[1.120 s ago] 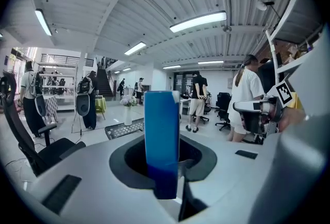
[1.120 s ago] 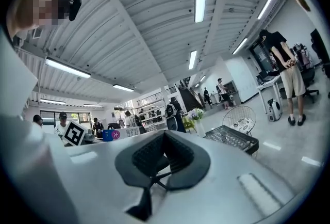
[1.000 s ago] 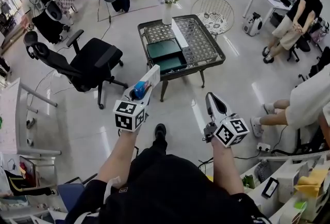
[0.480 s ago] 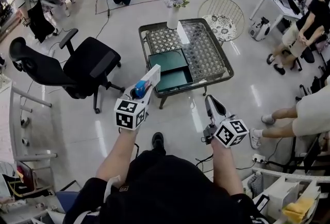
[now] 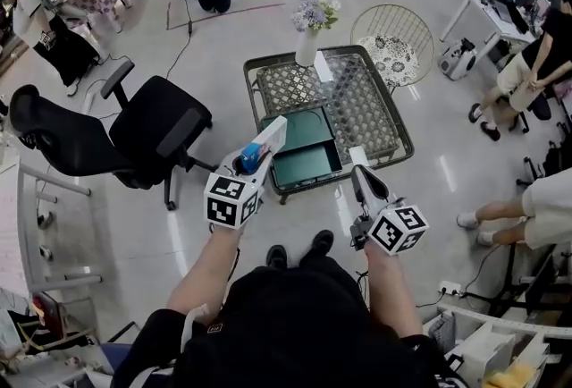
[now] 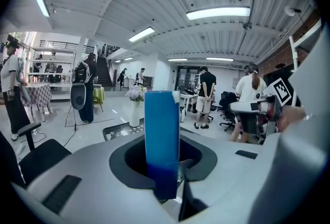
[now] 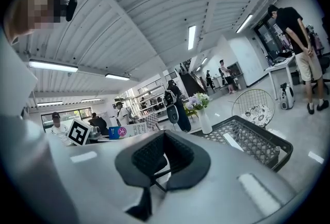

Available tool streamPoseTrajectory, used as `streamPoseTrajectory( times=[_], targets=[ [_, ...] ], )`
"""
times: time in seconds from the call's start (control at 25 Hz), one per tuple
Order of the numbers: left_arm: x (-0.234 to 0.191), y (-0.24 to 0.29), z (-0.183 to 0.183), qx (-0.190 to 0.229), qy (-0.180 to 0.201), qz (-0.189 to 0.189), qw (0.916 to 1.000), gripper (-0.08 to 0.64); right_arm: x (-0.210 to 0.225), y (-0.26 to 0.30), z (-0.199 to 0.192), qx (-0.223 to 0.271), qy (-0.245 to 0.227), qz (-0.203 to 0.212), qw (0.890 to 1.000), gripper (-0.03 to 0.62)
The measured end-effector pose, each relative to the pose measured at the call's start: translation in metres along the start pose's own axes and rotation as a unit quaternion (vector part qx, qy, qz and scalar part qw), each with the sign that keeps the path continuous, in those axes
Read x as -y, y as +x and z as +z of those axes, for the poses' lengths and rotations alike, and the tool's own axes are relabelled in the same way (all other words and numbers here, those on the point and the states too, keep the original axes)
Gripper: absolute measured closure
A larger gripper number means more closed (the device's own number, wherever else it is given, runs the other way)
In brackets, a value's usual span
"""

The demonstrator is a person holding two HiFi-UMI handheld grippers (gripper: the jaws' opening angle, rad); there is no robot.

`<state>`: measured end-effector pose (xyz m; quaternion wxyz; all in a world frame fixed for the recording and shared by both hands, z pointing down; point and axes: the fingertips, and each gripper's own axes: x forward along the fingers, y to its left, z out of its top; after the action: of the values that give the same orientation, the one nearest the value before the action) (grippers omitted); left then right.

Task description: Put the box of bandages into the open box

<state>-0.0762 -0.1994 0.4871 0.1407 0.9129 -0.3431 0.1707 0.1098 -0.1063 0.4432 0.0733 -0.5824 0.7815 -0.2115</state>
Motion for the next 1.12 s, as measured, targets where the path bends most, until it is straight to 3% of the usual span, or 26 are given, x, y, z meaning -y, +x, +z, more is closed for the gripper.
streamPoseTrajectory(
  times=[0.36, 0.52, 0.68, 0.96, 1.12],
  targets=[
    [-0.033, 0.055, 0.01, -0.017, -0.017, 0.053, 0.9983, 0.471, 0.061, 0.079, 0.006, -0.029, 0.021, 0.055, 0.998, 0.584],
    [-0.052, 0.078, 0.033, -0.013, -0.033, 0.101, 0.9943, 0.471, 0.084, 0.129, 0.03, -0.044, 0.019, 0.106, 0.993, 0.584],
    [-0.047, 0.098, 0.05, -0.01, -0.03, 0.124, 0.9918, 0.471, 0.106, 0.164, 0.051, -0.057, 0.01, 0.148, 0.987, 0.584],
    [-0.038, 0.116, 0.026, -0.023, -0.069, 0.132, 0.9886, 0.471, 0.122, 0.175, 0.033, -0.1, 0.021, 0.169, 0.98, 0.584],
    [-0.029, 0.116, 0.009, -0.037, -0.083, 0.114, 0.9892, 0.471, 0.125, 0.157, 0.018, -0.122, 0.026, 0.149, 0.981, 0.584]
  ],
)
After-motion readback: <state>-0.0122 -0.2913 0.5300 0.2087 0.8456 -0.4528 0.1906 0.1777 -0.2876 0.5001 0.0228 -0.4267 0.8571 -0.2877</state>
